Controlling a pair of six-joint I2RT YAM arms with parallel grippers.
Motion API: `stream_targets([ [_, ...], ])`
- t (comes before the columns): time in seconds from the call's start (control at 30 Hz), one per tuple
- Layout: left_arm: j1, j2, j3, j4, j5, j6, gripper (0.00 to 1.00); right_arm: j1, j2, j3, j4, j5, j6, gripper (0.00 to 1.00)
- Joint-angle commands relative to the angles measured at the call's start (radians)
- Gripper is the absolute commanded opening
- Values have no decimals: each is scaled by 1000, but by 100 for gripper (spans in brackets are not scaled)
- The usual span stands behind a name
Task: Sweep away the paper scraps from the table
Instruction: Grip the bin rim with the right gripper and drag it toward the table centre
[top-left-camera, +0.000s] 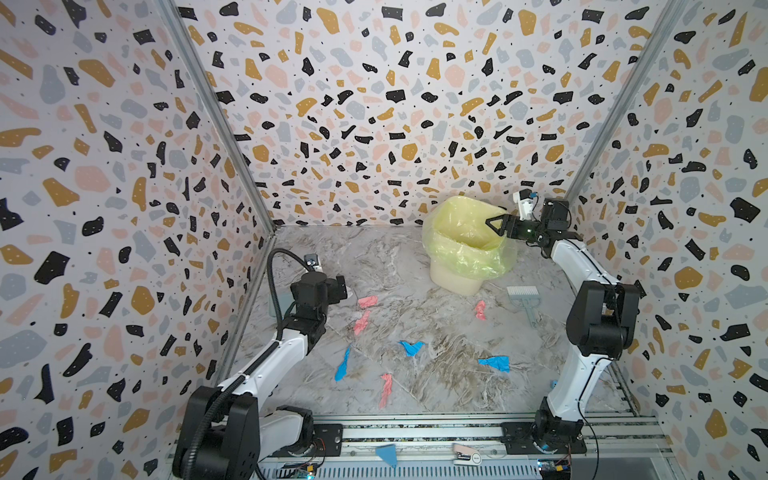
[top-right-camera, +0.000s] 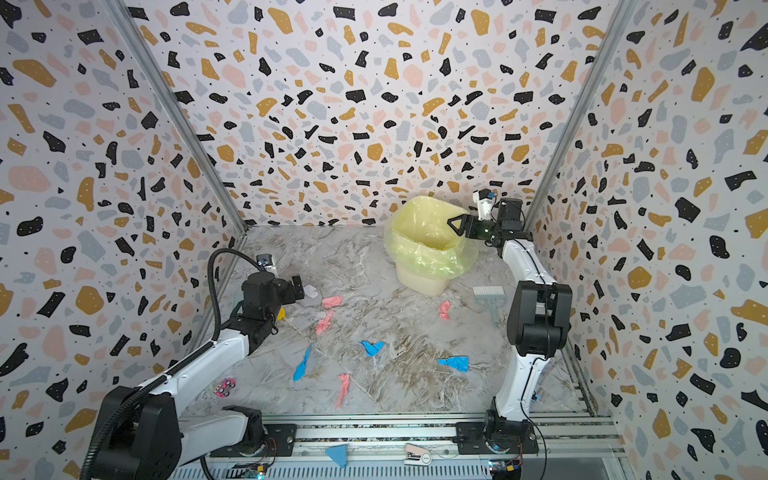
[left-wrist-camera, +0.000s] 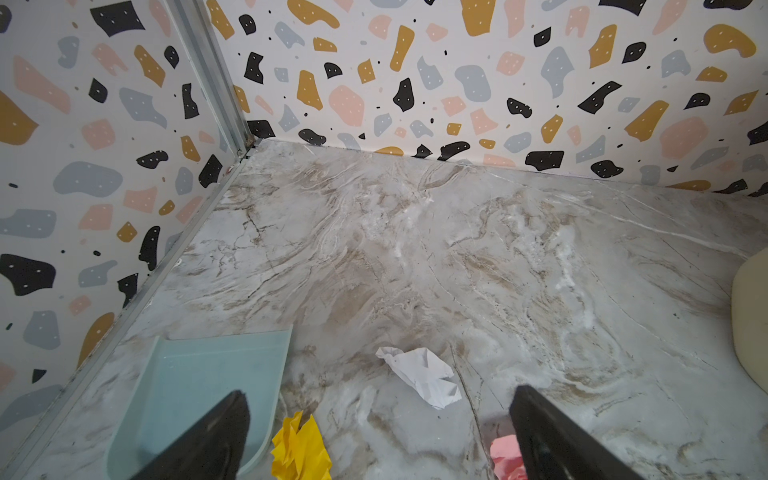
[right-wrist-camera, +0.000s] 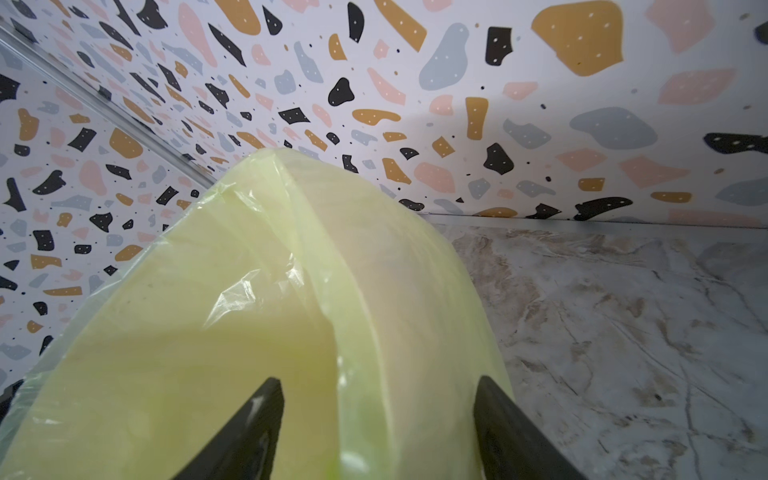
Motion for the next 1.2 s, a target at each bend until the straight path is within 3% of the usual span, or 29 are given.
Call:
stream_targets([
  [0.0,-4,-4,9,11,10,7,100,31,3,27,-74,-51,-42,73],
  [0.23,-3,-12,3,10,14,1,100,93,-11,-2,-68,-50,-33,74],
  [0.53,-4,-26,-9,5,9,1,100,188,-49,-89,50,7,92,74],
  [1.17,-4,-48,-37,2,-9,-1,100,368,-46,-104,110,101,215,77],
])
